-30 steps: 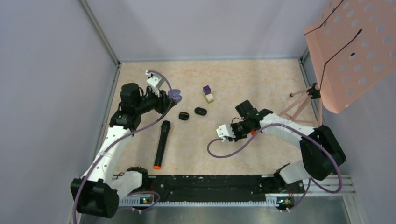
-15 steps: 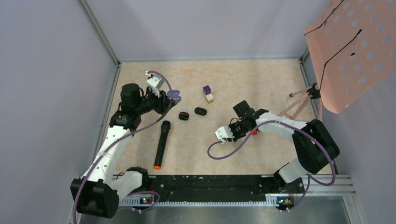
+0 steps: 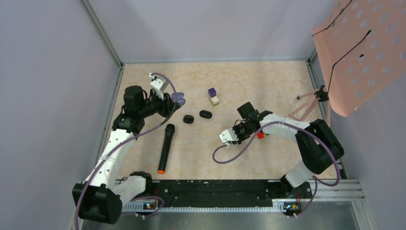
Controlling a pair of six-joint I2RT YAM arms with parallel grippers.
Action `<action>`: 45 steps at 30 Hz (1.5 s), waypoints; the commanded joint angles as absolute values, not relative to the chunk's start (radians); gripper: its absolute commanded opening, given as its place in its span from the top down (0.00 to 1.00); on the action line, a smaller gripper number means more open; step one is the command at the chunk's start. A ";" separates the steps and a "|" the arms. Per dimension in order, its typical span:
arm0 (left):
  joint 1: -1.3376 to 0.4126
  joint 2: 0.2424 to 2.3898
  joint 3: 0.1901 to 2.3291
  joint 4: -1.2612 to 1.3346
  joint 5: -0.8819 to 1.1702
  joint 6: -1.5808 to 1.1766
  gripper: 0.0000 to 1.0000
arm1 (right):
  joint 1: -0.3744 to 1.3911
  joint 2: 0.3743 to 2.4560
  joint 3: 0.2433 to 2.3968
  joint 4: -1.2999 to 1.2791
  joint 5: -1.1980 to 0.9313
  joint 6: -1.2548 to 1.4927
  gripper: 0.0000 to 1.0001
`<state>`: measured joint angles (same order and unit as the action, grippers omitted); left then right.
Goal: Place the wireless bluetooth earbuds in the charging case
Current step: Pick up the earbud from the center of the board.
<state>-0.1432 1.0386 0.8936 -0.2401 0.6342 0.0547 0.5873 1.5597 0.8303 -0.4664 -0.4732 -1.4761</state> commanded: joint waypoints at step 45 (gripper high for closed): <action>-0.109 0.976 0.904 -0.264 0.602 0.038 1.00 | 0.533 1.960 1.389 -0.753 -0.347 -0.086 0.53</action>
